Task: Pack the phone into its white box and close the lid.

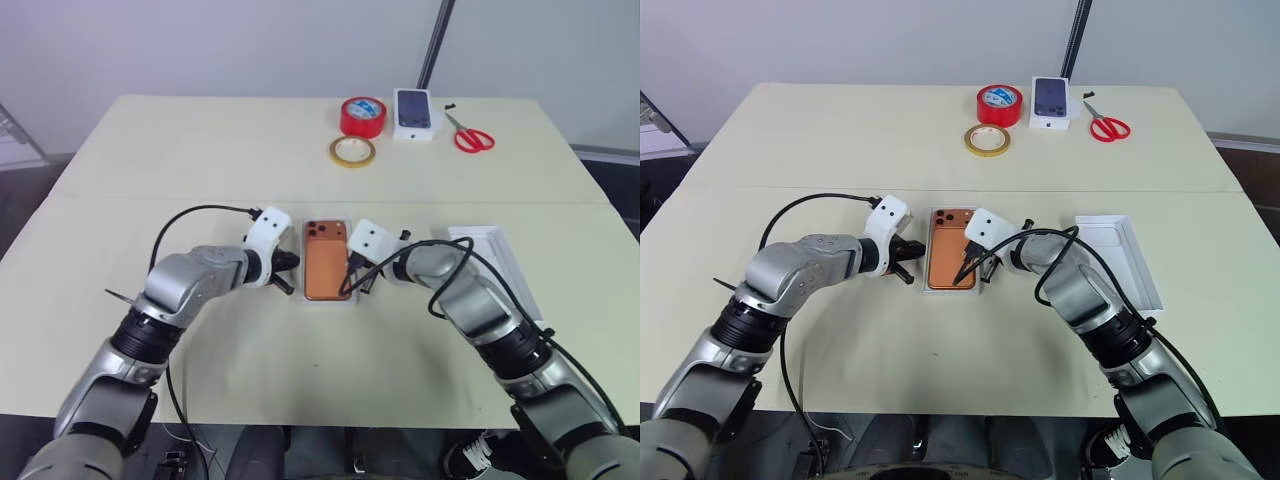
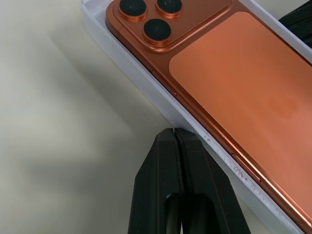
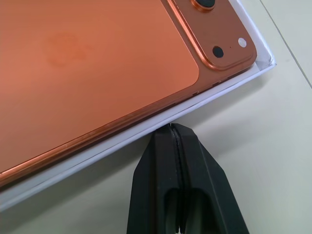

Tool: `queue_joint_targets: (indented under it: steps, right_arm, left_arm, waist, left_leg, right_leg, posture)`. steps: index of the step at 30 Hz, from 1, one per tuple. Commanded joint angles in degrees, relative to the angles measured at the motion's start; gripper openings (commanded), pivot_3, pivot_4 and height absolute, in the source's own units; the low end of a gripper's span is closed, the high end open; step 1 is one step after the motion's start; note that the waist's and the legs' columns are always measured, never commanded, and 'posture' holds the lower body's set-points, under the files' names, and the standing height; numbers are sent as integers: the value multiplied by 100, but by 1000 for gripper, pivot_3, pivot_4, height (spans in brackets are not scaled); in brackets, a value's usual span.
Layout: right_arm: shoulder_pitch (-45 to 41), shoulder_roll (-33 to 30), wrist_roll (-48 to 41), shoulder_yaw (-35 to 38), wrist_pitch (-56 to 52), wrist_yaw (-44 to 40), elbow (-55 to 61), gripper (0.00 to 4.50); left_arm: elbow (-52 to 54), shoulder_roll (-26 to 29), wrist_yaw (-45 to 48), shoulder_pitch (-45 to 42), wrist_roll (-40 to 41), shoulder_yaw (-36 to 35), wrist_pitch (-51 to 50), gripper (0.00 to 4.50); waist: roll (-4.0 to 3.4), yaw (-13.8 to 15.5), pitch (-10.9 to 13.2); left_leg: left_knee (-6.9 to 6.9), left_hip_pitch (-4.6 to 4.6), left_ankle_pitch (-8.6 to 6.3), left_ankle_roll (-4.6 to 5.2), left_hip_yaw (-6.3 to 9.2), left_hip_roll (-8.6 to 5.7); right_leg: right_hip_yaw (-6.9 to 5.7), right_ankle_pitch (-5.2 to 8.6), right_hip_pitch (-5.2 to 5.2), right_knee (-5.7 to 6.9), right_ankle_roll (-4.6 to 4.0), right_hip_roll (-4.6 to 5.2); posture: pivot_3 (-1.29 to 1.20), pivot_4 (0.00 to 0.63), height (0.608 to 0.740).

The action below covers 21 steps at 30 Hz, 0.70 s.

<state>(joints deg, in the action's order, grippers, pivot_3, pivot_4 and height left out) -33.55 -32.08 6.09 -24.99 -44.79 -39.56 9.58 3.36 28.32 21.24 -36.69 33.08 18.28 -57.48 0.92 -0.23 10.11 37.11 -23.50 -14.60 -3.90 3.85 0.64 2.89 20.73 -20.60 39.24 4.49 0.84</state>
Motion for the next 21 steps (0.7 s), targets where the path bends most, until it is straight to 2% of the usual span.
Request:
queue_joint_targets:
  steps: [1,12,21]
  right_arm:
    - [217,-331,-92,251,-67,-243,753,0]
    - [1747,-1672,-276,1335,-587,-572,1896,0]
    - [2534,-2024,-346,1958,-694,-483,2122,0]
  left_arm:
    - [88,-581,416,-234,129,187,-218,62]
    - [-570,-1951,894,-734,-290,600,-396,62]
    - [-947,-2389,995,-792,-593,377,-368,62]
  waist:
    - [0,29,0]
    - [1,78,2]
    - [1,87,2]
  left_leg:
    - [0,0,-1,2,0,-2]
    - [3,0,-2,4,0,-1]
    - [4,2,-2,4,0,0]
  right_leg:
    - [0,0,1,-2,1,1]
    - [-1,1,6,-3,2,-9]
    - [0,1,10,-3,2,-12]
  posture:
    - [0,150,740]
    - [0,150,740]
    - [0,150,740]
